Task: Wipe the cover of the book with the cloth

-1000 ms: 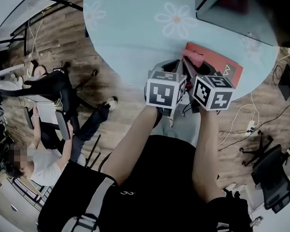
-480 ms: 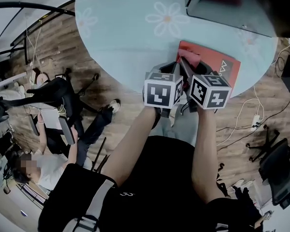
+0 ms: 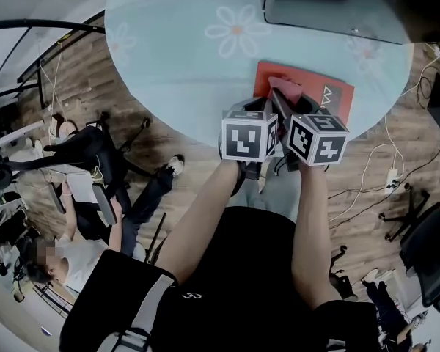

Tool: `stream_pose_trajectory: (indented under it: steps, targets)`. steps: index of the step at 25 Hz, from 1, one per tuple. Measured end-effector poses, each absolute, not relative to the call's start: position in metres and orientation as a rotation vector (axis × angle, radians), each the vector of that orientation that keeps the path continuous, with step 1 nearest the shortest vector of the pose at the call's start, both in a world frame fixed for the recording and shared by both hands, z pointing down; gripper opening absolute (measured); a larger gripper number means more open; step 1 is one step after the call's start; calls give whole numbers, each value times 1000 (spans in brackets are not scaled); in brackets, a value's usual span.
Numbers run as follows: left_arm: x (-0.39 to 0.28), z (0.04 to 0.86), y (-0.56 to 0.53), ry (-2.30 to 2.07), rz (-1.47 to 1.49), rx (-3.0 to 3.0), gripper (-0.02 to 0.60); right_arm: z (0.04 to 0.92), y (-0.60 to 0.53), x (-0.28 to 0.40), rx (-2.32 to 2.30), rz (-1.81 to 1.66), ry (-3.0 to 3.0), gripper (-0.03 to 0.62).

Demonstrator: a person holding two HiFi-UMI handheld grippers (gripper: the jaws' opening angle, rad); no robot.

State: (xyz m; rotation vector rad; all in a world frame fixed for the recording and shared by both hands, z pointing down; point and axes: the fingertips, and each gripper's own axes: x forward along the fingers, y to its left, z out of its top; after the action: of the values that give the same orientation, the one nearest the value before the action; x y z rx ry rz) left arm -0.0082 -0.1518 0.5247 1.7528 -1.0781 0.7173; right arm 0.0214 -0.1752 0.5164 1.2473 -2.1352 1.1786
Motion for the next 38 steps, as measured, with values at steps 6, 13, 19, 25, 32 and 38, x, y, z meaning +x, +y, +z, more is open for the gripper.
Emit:
stream_pose_trajectory:
  steps: [6,13,19,25,32,38]
  targets:
    - [7,524,-149,-1068,724,1750,14,515,-172,37,1263,1186,-2134,96]
    - [33,525,-143,-1037,744,1765,14,515,-166,63,1289,1198,-2128,97]
    - [53,524,-138,-1026,739,1780,14,512,-161,83,1304,1188,-2132,97]
    - [74,525,-130,-1005,730,1774,14,513,-153,103,1312,1215,-2123,97]
    - [106,525,-122,-979,704,1779,14,514,-143,134,1330,1236,-2107,97]
    - [129,524,-116,-987,695,1784,14,512,-137,158,1343,1253,-2119,97]
